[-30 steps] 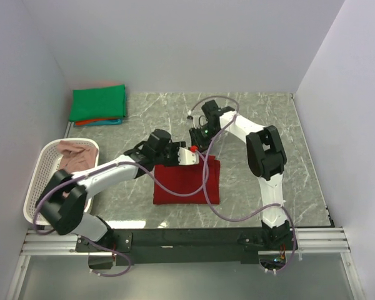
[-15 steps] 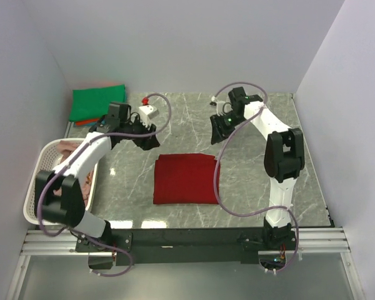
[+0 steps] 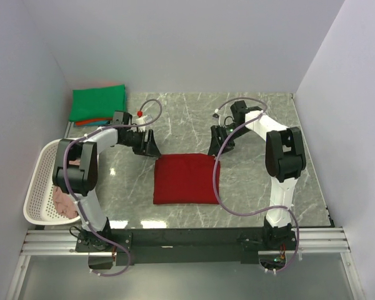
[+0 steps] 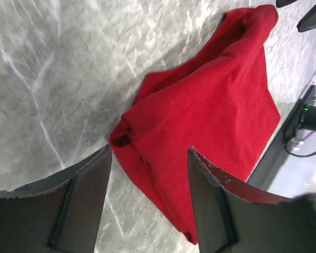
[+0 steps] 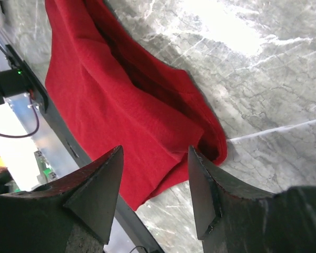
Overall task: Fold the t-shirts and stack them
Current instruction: Fold the tshirt
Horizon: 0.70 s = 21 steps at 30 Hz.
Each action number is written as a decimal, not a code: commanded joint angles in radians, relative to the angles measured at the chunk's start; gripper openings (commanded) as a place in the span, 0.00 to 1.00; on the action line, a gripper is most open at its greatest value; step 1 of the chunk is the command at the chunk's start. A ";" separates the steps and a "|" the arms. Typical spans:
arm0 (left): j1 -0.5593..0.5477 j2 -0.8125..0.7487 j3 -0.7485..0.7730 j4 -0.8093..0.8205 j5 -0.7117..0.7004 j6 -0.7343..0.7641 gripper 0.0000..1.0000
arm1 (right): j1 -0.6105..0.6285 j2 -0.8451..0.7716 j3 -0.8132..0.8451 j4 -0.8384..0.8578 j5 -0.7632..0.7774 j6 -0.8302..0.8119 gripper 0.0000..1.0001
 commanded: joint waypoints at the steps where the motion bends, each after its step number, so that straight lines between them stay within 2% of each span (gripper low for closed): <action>1: -0.001 0.035 0.035 0.037 0.053 -0.051 0.64 | -0.006 0.006 -0.018 0.057 -0.049 0.021 0.59; 6: -0.002 0.064 0.033 0.075 0.060 -0.088 0.63 | -0.008 0.018 -0.063 0.086 -0.068 0.027 0.59; 12: -0.002 0.084 0.027 0.124 0.088 -0.126 0.55 | -0.006 0.033 -0.076 0.095 -0.099 0.033 0.54; 16: -0.002 0.109 0.027 0.136 0.097 -0.137 0.54 | -0.006 0.038 -0.081 0.104 -0.036 0.049 0.54; 21: -0.004 0.112 0.015 0.150 0.102 -0.149 0.52 | -0.026 -0.002 -0.118 0.141 -0.038 0.070 0.56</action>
